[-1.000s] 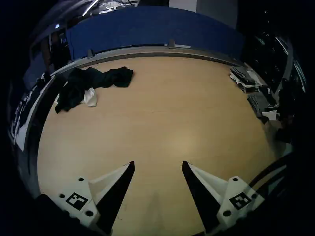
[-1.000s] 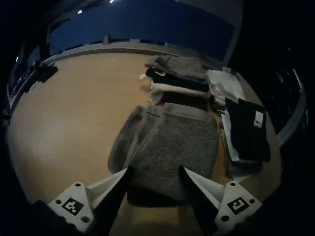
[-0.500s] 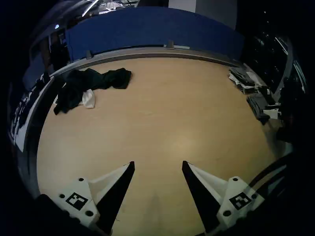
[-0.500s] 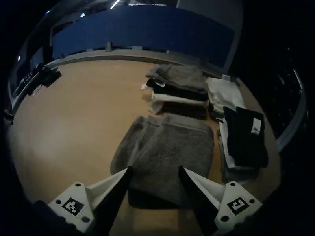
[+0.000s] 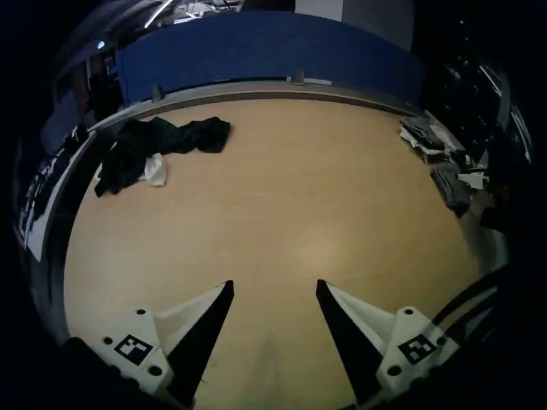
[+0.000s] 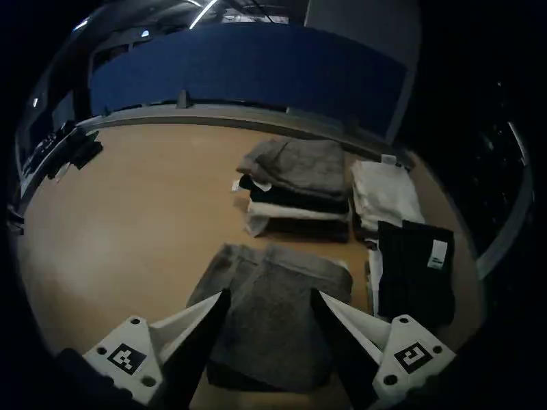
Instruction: Fold towel
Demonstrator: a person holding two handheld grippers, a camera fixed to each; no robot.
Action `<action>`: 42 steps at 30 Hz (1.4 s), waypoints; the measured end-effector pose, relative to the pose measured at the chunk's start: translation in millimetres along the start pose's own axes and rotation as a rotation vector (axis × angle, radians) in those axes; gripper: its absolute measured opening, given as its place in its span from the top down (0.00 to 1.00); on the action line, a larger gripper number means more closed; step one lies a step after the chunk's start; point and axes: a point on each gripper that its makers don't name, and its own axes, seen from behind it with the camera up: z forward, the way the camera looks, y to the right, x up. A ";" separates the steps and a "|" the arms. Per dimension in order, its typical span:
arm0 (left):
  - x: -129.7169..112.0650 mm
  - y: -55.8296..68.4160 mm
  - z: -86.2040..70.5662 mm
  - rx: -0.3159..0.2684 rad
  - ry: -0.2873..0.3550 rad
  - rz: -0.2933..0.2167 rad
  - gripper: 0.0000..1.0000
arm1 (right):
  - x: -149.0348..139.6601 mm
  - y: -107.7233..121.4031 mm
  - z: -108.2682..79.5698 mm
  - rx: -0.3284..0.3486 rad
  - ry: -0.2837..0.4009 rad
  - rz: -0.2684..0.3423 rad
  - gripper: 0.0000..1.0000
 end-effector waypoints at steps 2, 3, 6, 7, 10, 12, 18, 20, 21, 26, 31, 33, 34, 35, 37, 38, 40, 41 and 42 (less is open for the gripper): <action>-0.5 -0.8 0.1 0.003 0.000 -0.002 0.11 | 4.2 4.1 4.3 -0.004 0.002 -0.003 0.09; -0.8 -1.2 -0.1 0.005 -0.001 -0.002 0.11 | 6.0 6.6 7.2 -0.006 0.003 -0.002 0.09; -1.9 -2.3 -1.3 0.012 -0.002 -0.004 0.11 | 8.7 13.6 16.2 -0.011 0.001 0.010 0.09; -2.5 -2.7 -1.7 0.015 -0.002 -0.005 0.11 | 7.9 15.3 19.3 -0.011 -0.003 0.016 0.09; -5.0 -3.8 -3.0 0.023 -0.004 -0.008 0.11 | 3.5 18.9 28.5 -0.006 -0.019 0.031 0.09; -7.1 -4.5 -3.9 0.028 -0.005 -0.011 0.11 | -1.1 20.2 34.2 -0.002 -0.032 0.037 0.09; -12.4 -7.6 -6.7 0.041 -0.008 -0.015 0.11 | -16.1 22.5 47.6 0.004 -0.071 0.020 0.09; -13.3 -8.7 -8.0 0.044 -0.009 -0.016 0.11 | -18.5 22.2 51.0 0.007 -0.076 0.019 0.10; -13.4 -9.0 -8.7 0.045 -0.008 -0.017 0.11 | -18.9 21.9 51.9 0.008 -0.076 0.021 0.09; -11.4 -8.7 -10.6 0.043 0.000 -0.019 0.11 | -13.0 21.1 46.9 0.008 -0.060 0.036 0.09; -6.6 -7.9 -11.4 0.037 0.013 -0.017 0.11 | 3.8 18.2 26.3 0.005 -0.006 0.040 0.04; -4.8 -7.5 -11.6 0.034 0.017 -0.017 0.11 | 10.6 14.7 15.5 0.007 0.019 0.039 0.01; -4.1 -7.5 -11.6 0.033 0.019 -0.017 0.11 | 12.8 12.6 10.3 0.008 0.029 0.039 0.01; -3.3 -7.4 -11.6 0.031 0.021 -0.017 0.11 | 15.1 10.6 5.1 0.009 0.039 0.039 0.00; -1.7 -7.1 -11.4 0.028 0.025 -0.017 0.11 | 18.1 6.0 -5.6 0.009 0.059 0.043 0.00; -0.9 -6.9 -11.3 0.027 0.027 -0.016 0.11 | 19.3 3.8 -10.5 0.008 0.068 0.045 0.00; 1.4 -5.7 -11.2 0.022 0.032 -0.016 0.11 | 21.3 -1.0 -21.0 0.007 0.087 0.052 0.00; 2.5 -5.0 -11.1 0.019 0.035 -0.016 0.11 | 22.2 -3.3 -25.9 0.007 0.096 0.055 0.00; 3.9 -4.1 -11.0 0.016 0.038 -0.016 0.11 | 22.9 -5.9 -30.9 0.006 0.104 0.059 0.00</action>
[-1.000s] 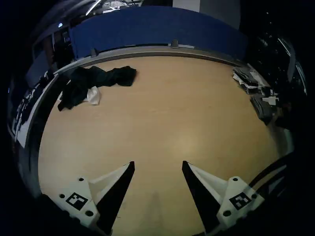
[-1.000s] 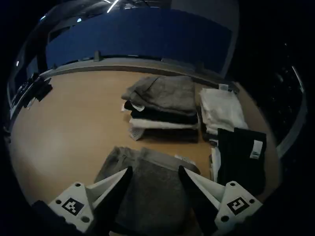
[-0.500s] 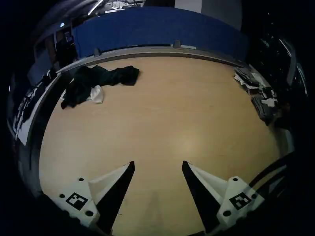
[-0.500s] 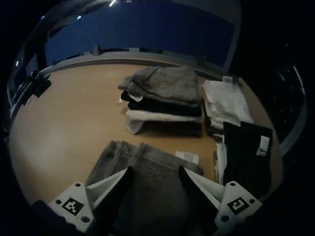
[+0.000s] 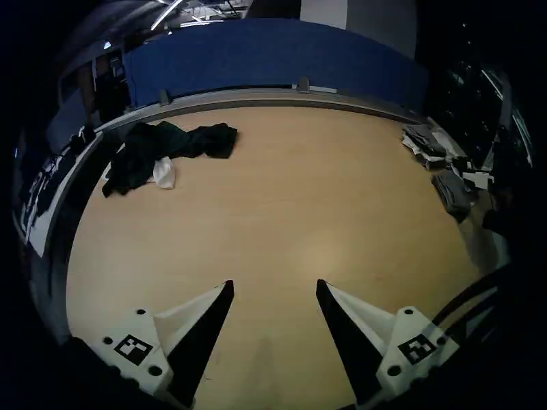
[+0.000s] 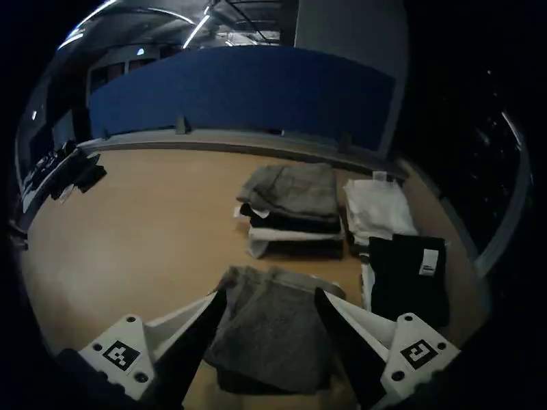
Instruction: Fold towel
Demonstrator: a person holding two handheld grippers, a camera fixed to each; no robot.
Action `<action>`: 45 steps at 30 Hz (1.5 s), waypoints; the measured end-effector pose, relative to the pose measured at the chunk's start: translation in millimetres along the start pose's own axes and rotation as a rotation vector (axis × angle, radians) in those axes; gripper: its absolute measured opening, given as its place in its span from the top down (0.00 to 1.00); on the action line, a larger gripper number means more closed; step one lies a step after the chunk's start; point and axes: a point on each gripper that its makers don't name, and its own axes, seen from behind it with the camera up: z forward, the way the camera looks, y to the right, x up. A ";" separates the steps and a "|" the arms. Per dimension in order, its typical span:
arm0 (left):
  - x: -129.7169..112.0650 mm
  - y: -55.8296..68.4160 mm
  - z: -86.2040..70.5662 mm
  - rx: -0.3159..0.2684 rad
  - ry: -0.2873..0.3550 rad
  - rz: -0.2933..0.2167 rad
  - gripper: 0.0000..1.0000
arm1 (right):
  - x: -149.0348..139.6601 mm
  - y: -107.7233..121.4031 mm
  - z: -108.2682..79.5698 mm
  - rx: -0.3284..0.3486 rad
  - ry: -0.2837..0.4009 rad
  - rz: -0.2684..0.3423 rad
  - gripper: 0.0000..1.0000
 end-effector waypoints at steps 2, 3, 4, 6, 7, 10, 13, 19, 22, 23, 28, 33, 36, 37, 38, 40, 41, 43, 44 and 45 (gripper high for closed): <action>2.7 1.8 0.2 -0.006 0.005 0.002 0.11 | 1.6 -4.9 -8.1 -0.002 0.013 0.005 0.00; 4.1 2.6 0.5 -0.009 0.008 0.003 0.11 | 2.1 -7.6 -12.1 -0.002 0.019 0.007 0.00; 5.4 3.2 0.9 -0.012 0.011 0.005 0.11 | 2.4 -9.9 -15.3 -0.002 0.022 0.008 0.00; 8.0 4.2 1.6 -0.016 0.018 0.008 0.11 | 3.8 -14.5 -21.9 -0.003 0.032 0.012 0.00; 9.2 4.4 1.6 -0.018 0.021 0.009 0.11 | 5.1 -16.4 -24.6 -0.006 0.039 0.014 0.00; 12.5 5.0 1.3 -0.023 0.032 0.008 0.11 | 10.6 -23.4 -33.0 -0.009 0.067 0.021 0.00; 14.8 4.8 1.0 -0.028 0.041 0.004 0.11 | 16.6 -32.9 -41.2 -0.004 0.097 0.030 0.00; 19.9 3.4 2.2 -0.038 0.068 -0.004 0.11 | 30.6 -60.6 -59.0 0.024 0.171 0.068 0.00; 24.7 2.1 2.7 -0.042 0.089 -0.009 0.11 | 41.4 -75.2 -69.3 0.033 0.228 0.103 0.00; 26.7 1.6 2.7 -0.044 0.097 -0.011 0.11 | 45.0 -79.2 -72.7 0.033 0.247 0.115 0.00; 39.8 -2.8 1.8 -0.053 0.155 -0.029 0.11 | 66.5 -101.2 -93.3 0.014 0.357 0.141 0.00; 54.1 -9.3 -0.6 -0.062 0.222 -0.050 0.11 | 88.5 -123.2 -114.6 -0.015 0.468 0.144 0.00; 65.2 -13.9 -3.7 -0.062 0.270 -0.059 0.11 | 100.7 -138.3 -126.5 -0.016 0.520 0.153 0.00; 69.2 -15.3 -5.0 -0.062 0.286 -0.062 0.11 | 104.6 -144.0 -130.3 -0.011 0.539 0.155 0.00; 73.1 -16.8 -6.3 -0.062 0.303 -0.064 0.11 | 108.5 -149.6 -134.2 -0.006 0.557 0.157 0.00; 83.1 -20.4 -9.1 -0.059 0.343 -0.071 0.11 | 114.8 -158.5 -140.7 -0.001 0.589 0.163 0.00; 88.1 -22.2 -10.4 -0.057 0.363 -0.074 0.11 | 117.5 -162.3 -143.5 0.001 0.604 0.167 0.00; 100.2 -26.5 -14.2 -0.052 0.411 -0.079 0.11 | 120.5 -166.8 -147.1 -0.004 0.622 0.173 0.00; 106.1 -28.7 -16.1 -0.049 0.435 -0.081 0.11 | 121.5 -168.4 -148.4 -0.007 0.629 0.176 0.00; 113.2 -32.3 -19.1 -0.043 0.465 -0.083 0.11 | 121.7 -169.3 -149.0 -0.012 0.632 0.181 0.00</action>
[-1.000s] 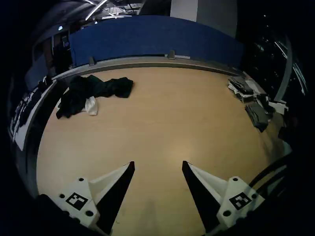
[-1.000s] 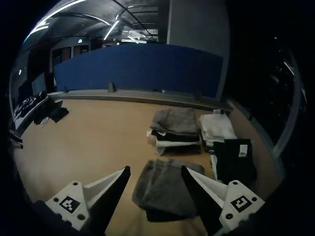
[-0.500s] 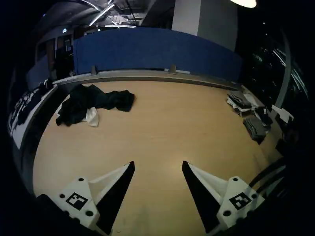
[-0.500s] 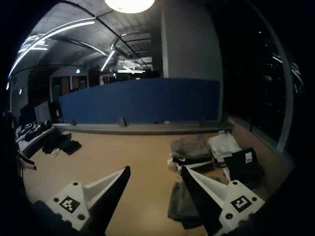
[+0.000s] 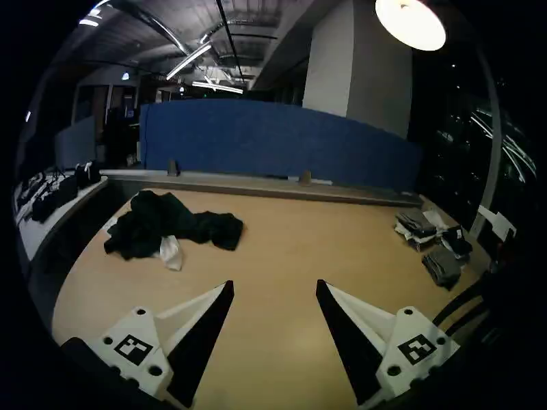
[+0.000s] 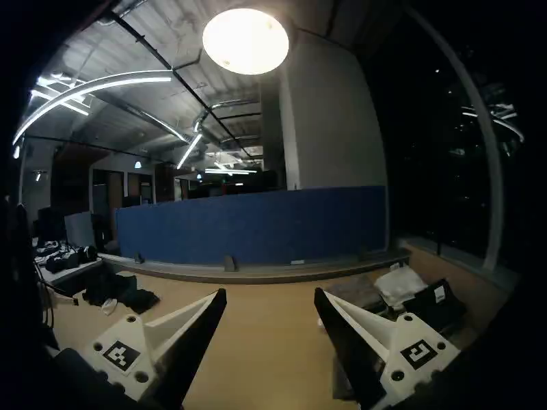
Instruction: Fold towel
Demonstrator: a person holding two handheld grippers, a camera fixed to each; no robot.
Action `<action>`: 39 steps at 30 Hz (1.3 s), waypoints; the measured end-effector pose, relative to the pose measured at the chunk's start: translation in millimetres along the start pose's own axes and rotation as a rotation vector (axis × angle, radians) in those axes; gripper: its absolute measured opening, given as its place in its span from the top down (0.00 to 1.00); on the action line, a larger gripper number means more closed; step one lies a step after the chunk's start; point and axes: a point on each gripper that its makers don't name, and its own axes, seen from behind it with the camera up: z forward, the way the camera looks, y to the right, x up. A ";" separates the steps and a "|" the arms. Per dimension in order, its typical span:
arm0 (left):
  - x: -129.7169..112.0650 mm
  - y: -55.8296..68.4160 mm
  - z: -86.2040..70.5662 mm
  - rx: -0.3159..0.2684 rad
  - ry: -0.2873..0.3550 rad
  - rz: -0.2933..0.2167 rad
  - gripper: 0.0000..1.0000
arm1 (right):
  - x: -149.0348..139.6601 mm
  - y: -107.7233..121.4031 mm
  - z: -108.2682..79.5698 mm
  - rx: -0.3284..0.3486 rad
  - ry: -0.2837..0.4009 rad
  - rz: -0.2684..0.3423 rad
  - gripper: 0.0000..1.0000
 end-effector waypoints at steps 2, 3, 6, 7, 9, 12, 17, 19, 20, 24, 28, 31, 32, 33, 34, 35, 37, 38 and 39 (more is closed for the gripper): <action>15.5 -6.6 0.0 0.014 0.059 0.002 0.11 | -0.8 -0.1 -0.5 -0.014 0.000 0.005 0.00; 23.7 -11.4 -0.4 0.026 0.092 0.002 0.11 | -2.4 -0.6 -0.4 -0.019 -0.002 0.007 0.00; 43.4 -25.9 -2.3 0.071 0.177 0.002 0.11 | -7.8 -3.4 0.4 -0.026 -0.012 0.008 0.00; 46.9 -29.2 -2.7 0.083 0.195 0.001 0.11 | -8.0 -5.0 0.8 -0.023 -0.010 0.005 0.00; 53.0 -35.9 -3.1 0.105 0.228 -0.001 0.11 | -8.1 -6.6 1.7 -0.024 -0.007 -0.004 0.00; 57.0 -44.4 -2.6 0.119 0.251 -0.006 0.10 | -7.9 -3.1 2.9 -0.052 -0.004 -0.027 0.00; 59.0 -52.8 -2.4 0.131 0.279 -0.010 0.11 | -9.8 -1.0 5.2 -0.090 -0.008 -0.066 0.00; 59.5 -54.3 -2.1 0.132 0.288 -0.006 0.11 | -10.1 -2.2 5.3 -0.095 -0.015 -0.076 0.00; 59.7 -54.9 -2.0 0.133 0.292 -0.003 0.11 | -10.1 -2.8 5.2 -0.097 -0.018 -0.081 0.00; 60.0 -58.3 -0.5 0.140 0.313 0.009 0.10 | -9.3 -2.7 4.3 -0.111 -0.026 -0.109 0.00; 57.2 -60.9 2.3 0.152 0.330 0.040 0.11 | -9.8 -3.6 3.1 -0.118 -0.031 -0.118 0.00; 54.4 -59.4 5.3 0.159 0.343 0.092 0.11 | -11.7 -4.6 2.5 -0.117 -0.039 -0.117 0.00; 53.5 -58.3 6.4 0.160 0.347 0.111 0.11 | -12.6 -4.7 2.5 -0.118 -0.041 -0.116 0.00; 52.0 -57.0 7.4 0.160 0.352 0.127 0.10 | -13.4 -4.5 2.4 -0.120 -0.045 -0.116 0.00; 49.9 -55.3 8.4 0.160 0.357 0.142 0.11 | -14.5 -4.0 2.2 -0.124 -0.051 -0.117 0.00; 48.0 -53.8 9.3 0.159 0.363 0.156 0.11 | -15.4 -3.6 2.1 -0.128 -0.056 -0.117 0.00; 43.0 -52.9 11.2 0.159 0.371 0.166 0.11 | -17.1 -3.9 2.4 -0.130 -0.065 -0.121 0.00; 40.4 -52.8 12.1 0.159 0.375 0.169 0.11 | -17.8 -4.3 2.6 -0.130 -0.070 -0.124 0.00; 37.9 -53.5 12.9 0.160 0.379 0.169 0.11 | -18.1 -4.3 3.0 -0.131 -0.072 -0.126 0.00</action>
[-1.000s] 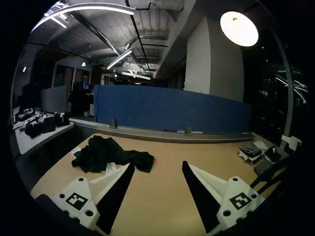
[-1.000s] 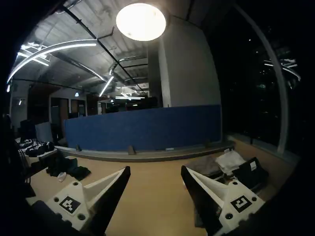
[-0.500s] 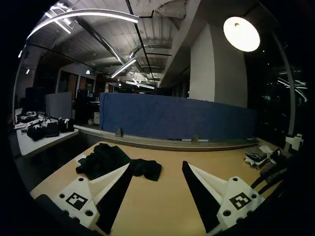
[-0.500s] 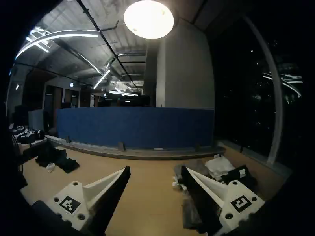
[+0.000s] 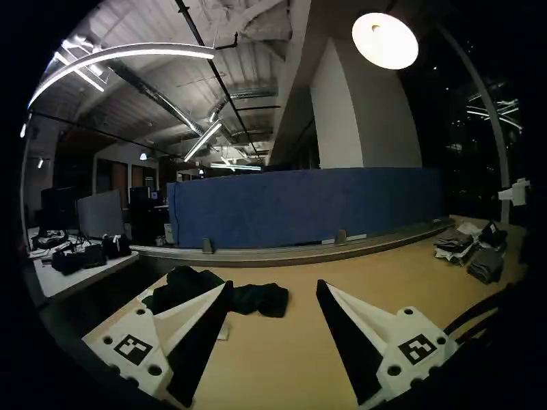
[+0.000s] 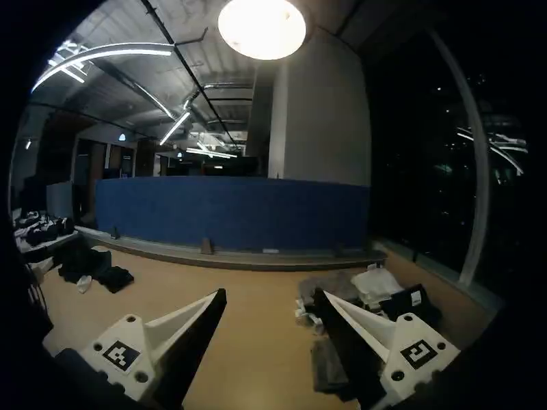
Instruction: Fold towel
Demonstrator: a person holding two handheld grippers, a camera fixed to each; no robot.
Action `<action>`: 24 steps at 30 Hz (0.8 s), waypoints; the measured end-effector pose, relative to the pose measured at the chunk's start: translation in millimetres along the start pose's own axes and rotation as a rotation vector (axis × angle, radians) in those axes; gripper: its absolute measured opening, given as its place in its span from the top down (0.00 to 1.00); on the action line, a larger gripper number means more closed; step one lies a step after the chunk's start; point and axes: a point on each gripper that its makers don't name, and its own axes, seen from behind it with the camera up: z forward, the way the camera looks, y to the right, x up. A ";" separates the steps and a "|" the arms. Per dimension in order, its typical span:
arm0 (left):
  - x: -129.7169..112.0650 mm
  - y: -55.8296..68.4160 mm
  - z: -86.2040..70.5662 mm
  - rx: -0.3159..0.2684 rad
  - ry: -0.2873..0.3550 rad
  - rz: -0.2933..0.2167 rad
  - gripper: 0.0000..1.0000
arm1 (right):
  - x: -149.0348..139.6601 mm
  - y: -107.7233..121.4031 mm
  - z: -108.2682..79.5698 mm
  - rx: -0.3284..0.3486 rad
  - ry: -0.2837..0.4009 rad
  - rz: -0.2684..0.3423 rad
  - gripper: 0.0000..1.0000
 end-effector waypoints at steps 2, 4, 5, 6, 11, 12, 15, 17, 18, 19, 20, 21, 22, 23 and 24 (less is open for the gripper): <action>-6.1 -1.8 -0.2 0.005 0.007 -0.006 0.11 | 0.5 0.2 1.3 -0.003 -0.003 -0.006 0.00; -12.7 -4.2 -0.4 0.011 0.012 -0.010 0.11 | 1.1 1.6 2.8 -0.008 -0.005 -0.011 0.00; -15.8 -5.3 -0.4 0.014 0.015 -0.012 0.11 | 1.5 2.3 3.5 -0.011 -0.005 -0.013 0.00; -18.4 -5.9 -0.4 0.015 0.017 -0.013 0.11 | 1.6 2.9 4.1 -0.014 -0.005 -0.015 0.00; -27.6 -6.3 0.8 0.017 0.031 -0.024 0.11 | 0.1 2.8 6.4 -0.018 -0.008 -0.020 0.00; -29.4 -6.2 1.1 0.018 0.033 -0.027 0.11 | -0.4 2.2 6.9 -0.017 -0.009 -0.023 0.00; -36.0 -4.5 2.4 0.022 0.035 -0.037 0.11 | -1.7 -1.2 8.8 -0.014 -0.009 -0.035 0.00; -40.5 -1.8 3.5 0.020 0.036 -0.041 0.10 | -2.9 -5.4 10.6 -0.010 -0.008 -0.044 0.00; -42.5 -0.6 4.1 0.019 0.037 -0.044 0.10 | -3.6 -7.6 11.5 -0.007 -0.008 -0.048 0.00; -44.5 0.8 4.9 0.017 0.037 -0.046 0.11 | -4.6 -10.4 12.6 -0.003 -0.008 -0.050 0.00; -46.3 2.0 5.6 0.016 0.038 -0.049 0.11 | -5.5 -12.9 13.6 0.001 -0.007 -0.052 0.00; -48.3 3.1 6.2 0.016 0.038 -0.051 0.10 | -6.2 -14.9 14.6 0.005 -0.007 -0.053 0.00; -50.8 4.3 6.8 0.017 0.038 -0.054 0.10 | -6.8 -16.8 15.9 0.008 -0.006 -0.054 0.00; -53.1 5.3 7.3 0.017 0.038 -0.056 0.10 | -7.3 -18.5 17.0 0.010 -0.005 -0.054 0.00; -55.3 6.4 7.9 0.017 0.038 -0.058 0.11 | -7.4 -19.8 18.2 0.013 -0.003 -0.054 0.00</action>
